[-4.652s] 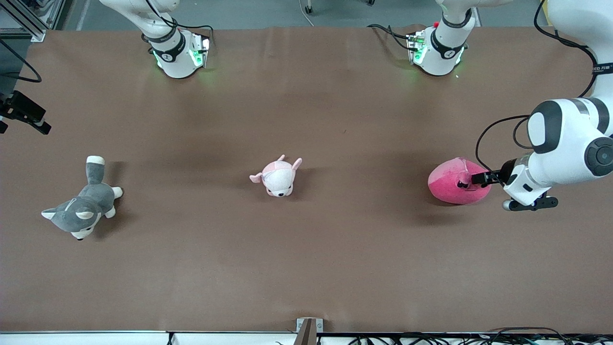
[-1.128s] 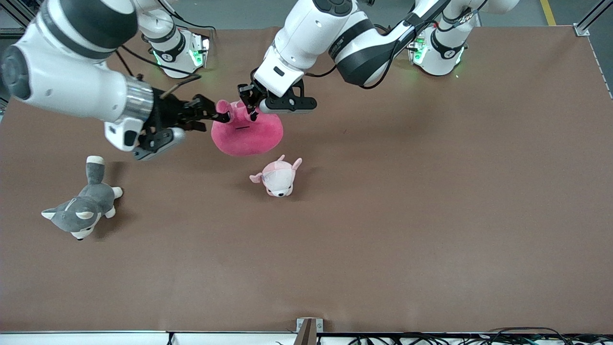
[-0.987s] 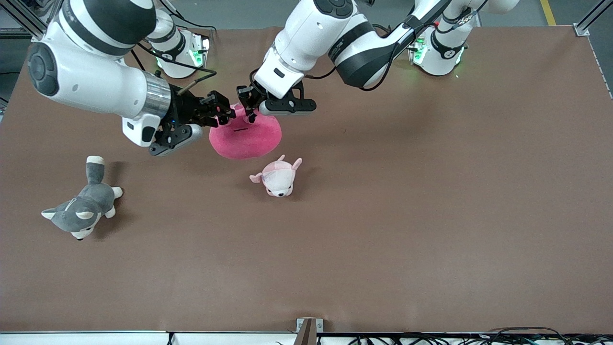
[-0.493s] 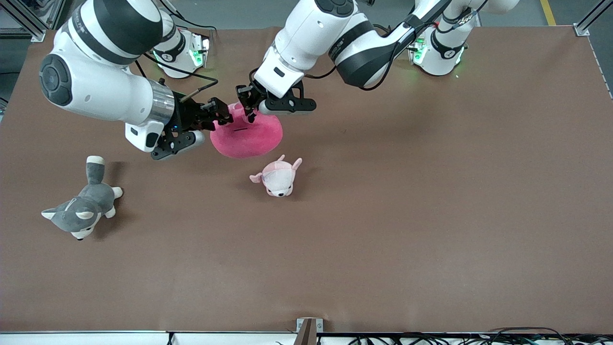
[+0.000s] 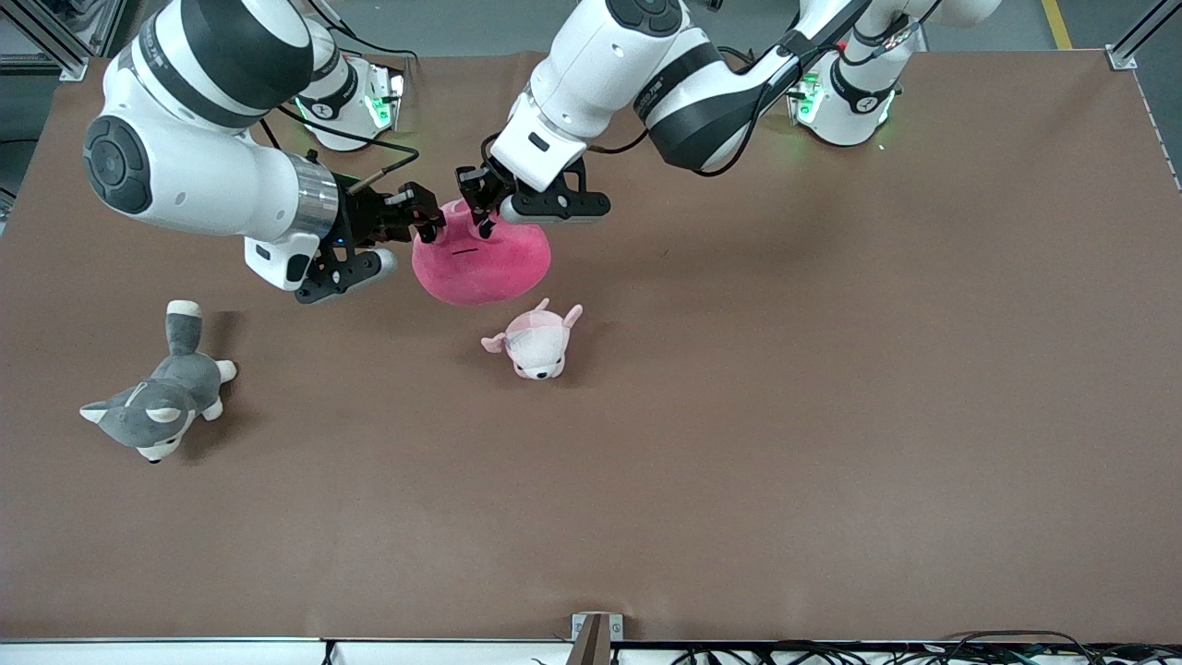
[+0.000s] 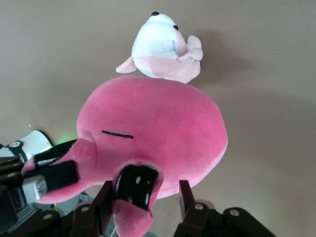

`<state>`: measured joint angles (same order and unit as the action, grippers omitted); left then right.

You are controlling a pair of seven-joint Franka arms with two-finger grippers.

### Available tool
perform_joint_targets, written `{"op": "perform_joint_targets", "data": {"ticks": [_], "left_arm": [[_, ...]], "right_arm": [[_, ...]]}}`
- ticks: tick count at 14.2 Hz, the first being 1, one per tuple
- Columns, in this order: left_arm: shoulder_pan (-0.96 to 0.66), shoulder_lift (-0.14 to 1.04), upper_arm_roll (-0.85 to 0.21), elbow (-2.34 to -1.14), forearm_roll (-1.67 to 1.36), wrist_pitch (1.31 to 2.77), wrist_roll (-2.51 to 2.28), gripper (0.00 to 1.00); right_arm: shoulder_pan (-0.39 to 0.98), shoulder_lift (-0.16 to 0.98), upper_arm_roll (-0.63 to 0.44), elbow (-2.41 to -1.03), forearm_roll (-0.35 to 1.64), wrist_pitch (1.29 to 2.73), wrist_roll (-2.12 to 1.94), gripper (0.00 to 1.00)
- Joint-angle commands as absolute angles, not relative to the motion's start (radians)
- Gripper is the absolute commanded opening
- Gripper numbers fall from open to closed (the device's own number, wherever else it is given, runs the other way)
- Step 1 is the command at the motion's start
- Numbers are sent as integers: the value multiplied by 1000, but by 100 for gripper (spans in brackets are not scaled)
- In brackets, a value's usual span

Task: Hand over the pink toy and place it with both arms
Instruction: 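Grasp the pink plush with the right gripper beside the left gripper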

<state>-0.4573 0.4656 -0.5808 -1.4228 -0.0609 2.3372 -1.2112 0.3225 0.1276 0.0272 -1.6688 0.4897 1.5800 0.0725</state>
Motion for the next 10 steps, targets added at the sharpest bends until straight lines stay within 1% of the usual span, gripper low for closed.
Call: {"op": "perform_joint_targets", "data": {"ticks": [1,2,3,4,5,6,8,9,10], "left_arm": [[-469,472,-574,-1401,-54,2342,-1226,0],[-469,472,-574,-1401,-54,2342,-1226,0],[-469,472,-574,-1401,-54,2342,-1226,0],[-469,471,-574,-1401,-55,2342,-1227,0],[-469,471,-574,-1401,-55,2342,-1227,0],[-468,469,-574,-1402,-55,2342,-1227,0],[-468,469,-574,-1402,-55,2341,-1226,1],[-468,469,-574,-1402,-55,2341,-1226,3],[-465,469,-574,-1402,-54,2342,-1221,12]], "right_arm": [[324,104,29,-1686,482,1572,84,53],[325,106,29,-1686,483,1566,86,41],[325,106,29,-1684,485,1563,86,25],[327,107,31,-1683,489,1546,87,14],[327,107,29,-1683,489,1534,87,11],[325,107,29,-1683,489,1525,87,5],[321,107,29,-1681,492,1510,98,3],[321,107,29,-1678,492,1499,107,3],[321,107,29,-1678,492,1496,110,3]]}}
